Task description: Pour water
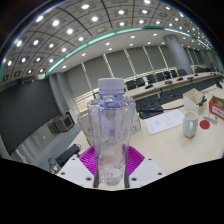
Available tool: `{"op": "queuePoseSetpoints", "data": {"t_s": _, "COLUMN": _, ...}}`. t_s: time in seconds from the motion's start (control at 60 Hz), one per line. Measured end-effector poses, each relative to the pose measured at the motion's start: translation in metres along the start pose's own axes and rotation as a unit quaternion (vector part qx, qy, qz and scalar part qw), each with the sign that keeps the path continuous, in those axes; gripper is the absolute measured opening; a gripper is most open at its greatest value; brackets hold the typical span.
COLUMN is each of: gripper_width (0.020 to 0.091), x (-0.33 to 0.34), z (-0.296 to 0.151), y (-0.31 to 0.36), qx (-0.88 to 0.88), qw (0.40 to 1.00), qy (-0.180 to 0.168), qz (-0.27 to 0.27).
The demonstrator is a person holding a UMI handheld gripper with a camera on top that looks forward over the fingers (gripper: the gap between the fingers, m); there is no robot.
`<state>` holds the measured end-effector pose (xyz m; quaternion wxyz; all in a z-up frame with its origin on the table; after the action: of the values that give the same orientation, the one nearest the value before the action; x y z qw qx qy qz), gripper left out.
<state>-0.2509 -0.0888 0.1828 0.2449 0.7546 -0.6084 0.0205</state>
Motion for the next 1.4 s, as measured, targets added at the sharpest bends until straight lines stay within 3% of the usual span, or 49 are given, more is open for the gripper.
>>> {"op": "queuePoseSetpoints", "data": {"t_s": 0.183, "gripper_width": 0.0339, "x": -0.025, "z": -0.087, "y": -0.042, "qx": -0.218, "qw": 0.972, "qy": -0.021, "qz": -0.080}}
{"op": "queuePoseSetpoints", "data": {"t_s": 0.35, "gripper_width": 0.0339, "x": -0.056, "z": -0.133, "y": -0.102, "qx": -0.443, "qw": 0.885, "qy": -0.020, "qz": -0.141}}
{"op": "queuePoseSetpoints", "data": {"t_s": 0.65, "gripper_width": 0.0339, "x": -0.087, "z": -0.144, "y": -0.185, "qx": -0.695, "qw": 0.690, "qy": -0.004, "qz": -0.202}}
{"op": "queuePoseSetpoints", "data": {"t_s": 0.8, "gripper_width": 0.0338, "x": -0.104, "z": -0.136, "y": -0.200, "qx": -0.740, "qw": 0.641, "qy": 0.006, "qz": -0.205}}
{"op": "queuePoseSetpoints", "data": {"t_s": 0.95, "gripper_width": 0.0338, "x": -0.101, "z": -0.135, "y": -0.199, "qx": -0.713, "qw": 0.672, "qy": 0.027, "qz": -0.200}}
{"op": "queuePoseSetpoints", "data": {"t_s": 1.083, "gripper_width": 0.0340, "x": -0.095, "z": -0.151, "y": -0.198, "qx": -0.605, "qw": 0.773, "qy": 0.029, "qz": -0.187}}
{"op": "queuePoseSetpoints", "data": {"t_s": 1.267, "gripper_width": 0.0340, "x": -0.062, "z": -0.217, "y": -0.236, "qx": -0.354, "qw": 0.926, "qy": -0.041, "qz": -0.127}}
{"op": "queuePoseSetpoints", "data": {"t_s": 1.4, "gripper_width": 0.0341, "x": -0.037, "z": -0.264, "y": -0.280, "qx": -0.192, "qw": 0.975, "qy": -0.093, "qz": -0.070}}
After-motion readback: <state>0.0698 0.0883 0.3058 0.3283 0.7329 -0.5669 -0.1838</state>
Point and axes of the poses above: the point between the fingertips, and its own axes, seen from behind it with the camera up: y to the left, z down, x backward, against the way the camera looks, the point moved 4 cm from there along x, backward, against the way the camera looks, and after that the axes turned 3 degrees about y, right-handed, at the moved point
